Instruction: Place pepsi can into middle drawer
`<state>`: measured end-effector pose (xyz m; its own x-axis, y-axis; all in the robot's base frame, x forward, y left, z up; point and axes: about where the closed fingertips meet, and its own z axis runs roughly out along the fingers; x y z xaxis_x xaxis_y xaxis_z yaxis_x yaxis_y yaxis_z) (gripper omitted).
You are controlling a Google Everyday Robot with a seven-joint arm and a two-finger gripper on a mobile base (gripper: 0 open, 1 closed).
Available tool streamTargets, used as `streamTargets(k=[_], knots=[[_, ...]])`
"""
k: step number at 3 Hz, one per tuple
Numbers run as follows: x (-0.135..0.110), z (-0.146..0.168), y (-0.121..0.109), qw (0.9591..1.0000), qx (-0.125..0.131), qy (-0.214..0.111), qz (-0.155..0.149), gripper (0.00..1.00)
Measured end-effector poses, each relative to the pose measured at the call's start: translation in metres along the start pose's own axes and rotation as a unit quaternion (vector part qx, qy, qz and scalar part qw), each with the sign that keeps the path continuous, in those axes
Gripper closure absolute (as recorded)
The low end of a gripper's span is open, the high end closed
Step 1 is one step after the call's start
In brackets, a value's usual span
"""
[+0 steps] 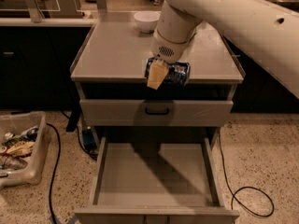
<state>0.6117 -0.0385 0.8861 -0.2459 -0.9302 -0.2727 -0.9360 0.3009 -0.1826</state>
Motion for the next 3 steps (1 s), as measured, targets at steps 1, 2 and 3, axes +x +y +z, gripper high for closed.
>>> streamTargets(k=[1,2,3], knots=[[-0.004,0.0,0.0,0.9999,0.009,0.005,-0.01,1.0],[0.002,-0.009,0.028,0.9996,0.024,-0.004,-0.013,1.0],[0.021,-0.001,0.08,0.9997,0.022,0.006,-0.01,1.0]])
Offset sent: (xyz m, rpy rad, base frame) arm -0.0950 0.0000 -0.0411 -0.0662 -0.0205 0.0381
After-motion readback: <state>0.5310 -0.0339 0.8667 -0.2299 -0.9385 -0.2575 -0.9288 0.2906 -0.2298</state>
